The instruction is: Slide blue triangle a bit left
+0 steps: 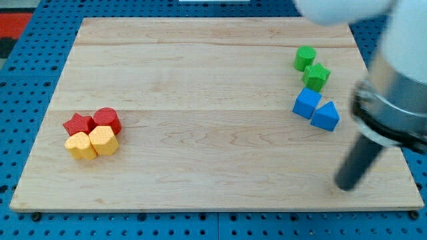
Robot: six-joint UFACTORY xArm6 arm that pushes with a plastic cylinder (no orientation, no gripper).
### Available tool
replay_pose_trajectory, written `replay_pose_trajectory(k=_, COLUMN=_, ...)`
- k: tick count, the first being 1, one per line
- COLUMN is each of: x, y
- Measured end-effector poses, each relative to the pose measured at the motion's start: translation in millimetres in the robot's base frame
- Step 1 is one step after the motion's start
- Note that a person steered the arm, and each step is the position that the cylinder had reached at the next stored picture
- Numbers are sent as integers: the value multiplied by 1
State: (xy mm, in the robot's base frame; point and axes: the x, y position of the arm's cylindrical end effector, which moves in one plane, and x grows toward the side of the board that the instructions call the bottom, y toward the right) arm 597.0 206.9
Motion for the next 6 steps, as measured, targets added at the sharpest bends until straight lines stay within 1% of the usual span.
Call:
replay_pose_trajectory(k=1, x=21, y=53)
replay_pose_trajectory(k=2, x=20, y=64)
replay_pose_trajectory(k=3, x=4, y=80)
replay_pose_trajectory(k=5, x=-101, y=81)
replay_pose_trajectory(k=6, x=-126, y=59)
